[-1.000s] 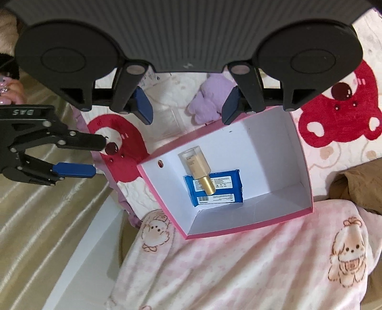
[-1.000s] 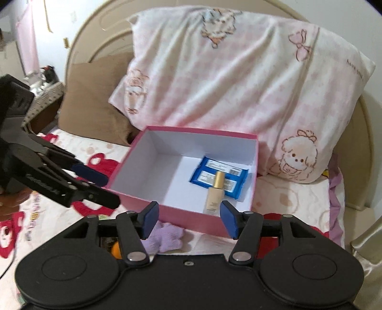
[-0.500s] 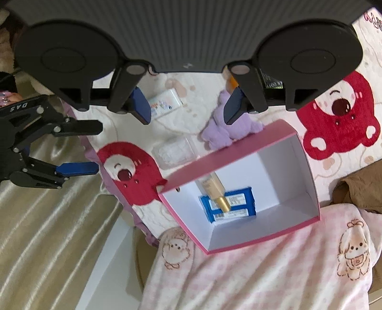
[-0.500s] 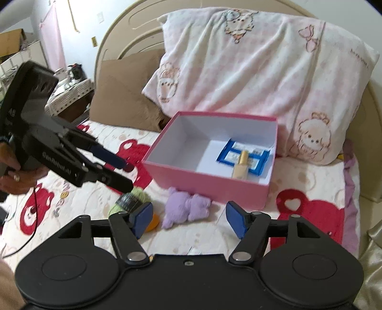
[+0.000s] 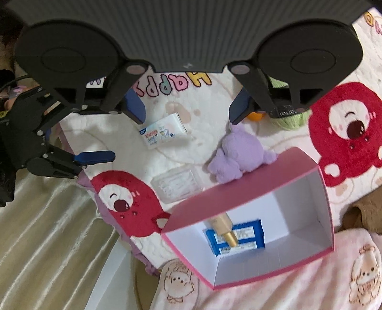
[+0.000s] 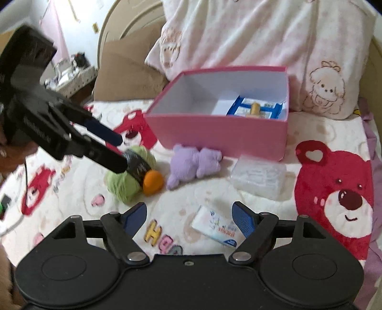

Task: Organize objects
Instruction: 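Withdraw the left gripper and move it to the white tissue pack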

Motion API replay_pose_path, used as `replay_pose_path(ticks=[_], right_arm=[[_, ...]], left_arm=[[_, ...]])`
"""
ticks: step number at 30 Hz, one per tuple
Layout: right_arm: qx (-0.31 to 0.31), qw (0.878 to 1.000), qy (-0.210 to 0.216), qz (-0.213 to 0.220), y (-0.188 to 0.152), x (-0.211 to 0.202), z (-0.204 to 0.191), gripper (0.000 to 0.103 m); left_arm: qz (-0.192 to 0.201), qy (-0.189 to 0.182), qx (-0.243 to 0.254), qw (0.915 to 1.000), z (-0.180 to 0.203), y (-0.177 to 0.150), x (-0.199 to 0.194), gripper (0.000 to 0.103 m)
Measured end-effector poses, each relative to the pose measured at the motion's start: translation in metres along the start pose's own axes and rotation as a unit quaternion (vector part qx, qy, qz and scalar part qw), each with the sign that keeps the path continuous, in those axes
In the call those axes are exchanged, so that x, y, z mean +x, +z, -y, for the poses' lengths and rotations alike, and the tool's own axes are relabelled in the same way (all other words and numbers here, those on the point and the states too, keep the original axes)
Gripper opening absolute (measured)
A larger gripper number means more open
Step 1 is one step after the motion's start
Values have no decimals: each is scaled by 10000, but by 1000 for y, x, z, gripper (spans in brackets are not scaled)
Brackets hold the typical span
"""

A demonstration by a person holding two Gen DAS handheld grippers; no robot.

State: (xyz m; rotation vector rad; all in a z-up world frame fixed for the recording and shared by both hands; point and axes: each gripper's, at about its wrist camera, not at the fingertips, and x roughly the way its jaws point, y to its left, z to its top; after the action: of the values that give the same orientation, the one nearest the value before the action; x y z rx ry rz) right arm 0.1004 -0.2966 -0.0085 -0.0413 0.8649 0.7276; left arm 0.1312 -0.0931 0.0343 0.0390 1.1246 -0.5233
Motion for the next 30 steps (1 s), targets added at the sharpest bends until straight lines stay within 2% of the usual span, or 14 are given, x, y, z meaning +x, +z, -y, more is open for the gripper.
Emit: replay_pose_path(ticks=[7, 11, 16, 21, 24, 27, 30], right_arm=[[-534, 9974, -363, -323, -11, 31, -4, 82], [-858, 9942, -591, -273, -18, 42, -6, 83], [-511, 9962, -647, -283, -31, 61, 3, 83], [-443, 9960, -715, -310, -36, 67, 6, 83], [-384, 9952, -801, -406, -38, 71, 9, 83], [-316, 9947, -883, -432, -37, 69, 11, 83], [-83, 9956, -764, -545, -37, 72, 18, 83]], left_arm=[[-222, 46, -188, 9996, -4, -24, 31, 78], [-128, 56, -292, 9995, -6, -35, 45, 78], [246, -14, -260, 9994, -1, -41, 60, 78], [529, -202, -509, 9971, 2, -40, 84, 78], [575, -254, -511, 9967, 9, -40, 103, 78], [495, -152, -474, 9975, 15, -39, 123, 78], [444, -368, -806, 9951, 8, -39, 136, 76]])
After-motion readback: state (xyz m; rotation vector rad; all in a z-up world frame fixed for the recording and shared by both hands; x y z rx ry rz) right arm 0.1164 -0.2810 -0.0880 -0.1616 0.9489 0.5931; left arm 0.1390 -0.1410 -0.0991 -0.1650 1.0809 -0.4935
